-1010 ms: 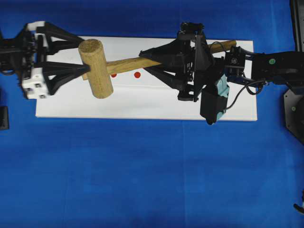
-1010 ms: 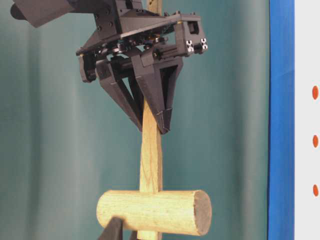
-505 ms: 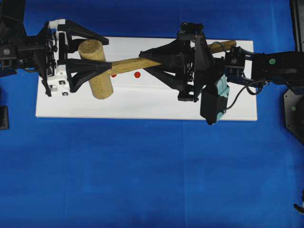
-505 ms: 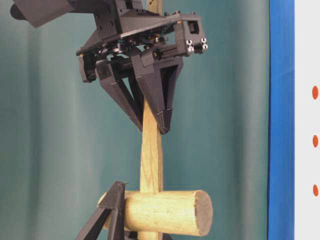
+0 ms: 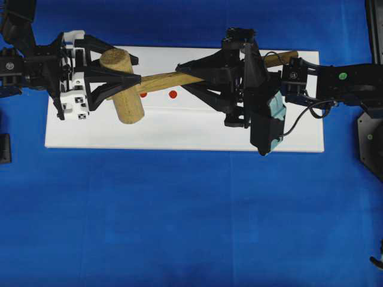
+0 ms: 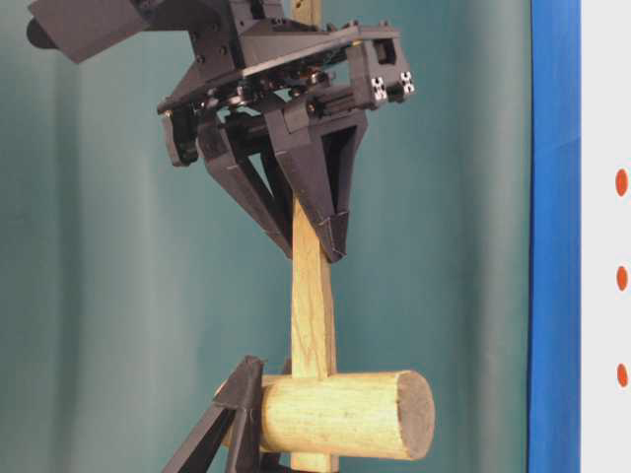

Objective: Hit the mark with a hammer.
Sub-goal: 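Open the right gripper and slide it along the handle toward the head, then close the right gripper on the handle and open the left gripper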

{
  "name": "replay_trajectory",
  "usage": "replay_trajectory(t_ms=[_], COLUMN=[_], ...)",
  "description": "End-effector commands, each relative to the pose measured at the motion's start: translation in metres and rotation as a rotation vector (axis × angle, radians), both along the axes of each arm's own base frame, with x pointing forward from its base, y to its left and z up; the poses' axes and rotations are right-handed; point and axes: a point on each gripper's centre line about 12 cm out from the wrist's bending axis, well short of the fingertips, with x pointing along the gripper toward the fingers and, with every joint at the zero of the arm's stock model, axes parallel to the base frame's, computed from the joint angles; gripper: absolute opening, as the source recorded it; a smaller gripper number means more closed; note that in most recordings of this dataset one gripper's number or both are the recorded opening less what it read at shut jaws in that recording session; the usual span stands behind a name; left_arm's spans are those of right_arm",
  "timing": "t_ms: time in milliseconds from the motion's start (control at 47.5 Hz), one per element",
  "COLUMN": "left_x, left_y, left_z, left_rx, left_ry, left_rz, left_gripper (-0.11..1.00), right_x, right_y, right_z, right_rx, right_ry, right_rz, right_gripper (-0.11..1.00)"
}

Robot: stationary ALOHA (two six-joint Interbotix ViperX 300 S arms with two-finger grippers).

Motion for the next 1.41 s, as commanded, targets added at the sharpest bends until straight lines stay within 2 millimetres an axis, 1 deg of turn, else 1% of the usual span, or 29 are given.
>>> replay_trajectory(t_ms=[0, 168, 189, 232, 316, 484, 526, 547, 631, 758, 842, 947, 1200, 1263, 1389], left_x=[0.001, 0.000, 0.000, -0.001, -0.002, -0.005, -0.006, -0.006, -0.006, -0.006, -0.005, -0.004, -0.004, -0.004, -0.004], left_y=[0.002, 0.001, 0.001, 0.001, 0.000, 0.000, 0.000, 0.000, -0.001, -0.004, -0.009, -0.013, -0.014, -0.014, -0.014], left_z=[0.010, 0.009, 0.009, 0.009, 0.010, 0.010, 0.010, 0.009, 0.007, 0.004, 0.003, 0.003, 0.003, 0.003, 0.004], left_rx=[0.003, 0.005, 0.005, 0.010, 0.019, 0.067, 0.097, 0.114, 0.207, 0.346, 0.440, 0.511, 0.531, 0.531, 0.531], left_ry=[-0.032, -0.026, -0.027, -0.026, -0.028, -0.013, -0.003, 0.004, 0.043, 0.104, 0.132, 0.145, 0.147, 0.147, 0.144], left_rz=[0.006, 0.005, 0.004, 0.003, 0.001, -0.002, -0.004, -0.005, -0.017, -0.046, -0.076, -0.099, -0.102, -0.102, -0.101], left_gripper=[0.45, 0.45, 0.45, 0.45, 0.45, 0.45, 0.45, 0.45, 0.45, 0.45, 0.45, 0.45, 0.45, 0.45, 0.45], right_x=[0.003, 0.004, 0.004, 0.004, 0.003, -0.001, -0.003, -0.004, -0.008, -0.013, -0.014, -0.013, -0.007, -0.004, 0.007], right_y=[0.001, -0.001, -0.001, -0.001, -0.001, 0.000, 0.001, 0.002, 0.003, 0.005, 0.006, 0.006, 0.006, 0.006, 0.006], right_z=[0.026, 0.026, 0.026, 0.026, 0.024, 0.022, 0.023, 0.025, 0.028, 0.034, 0.035, 0.034, 0.030, 0.026, 0.007], right_rx=[0.014, 0.045, 0.047, 0.055, 0.078, 0.165, 0.200, 0.229, 0.312, 0.430, 0.479, 0.524, 0.578, 0.596, 0.626], right_ry=[-0.063, -0.048, -0.047, -0.044, -0.034, 0.014, 0.026, 0.030, 0.045, 0.045, 0.042, 0.040, 0.054, 0.068, 0.117], right_rz=[-0.003, -0.015, -0.016, -0.019, -0.026, -0.042, -0.047, -0.049, -0.060, -0.077, -0.084, -0.094, -0.105, -0.111, -0.132], right_gripper=[0.09, 0.09, 0.10, 0.15, 0.35, 0.86, 0.93, 0.95, 0.92, 0.94, 0.94, 0.94, 0.94, 0.94, 0.94])
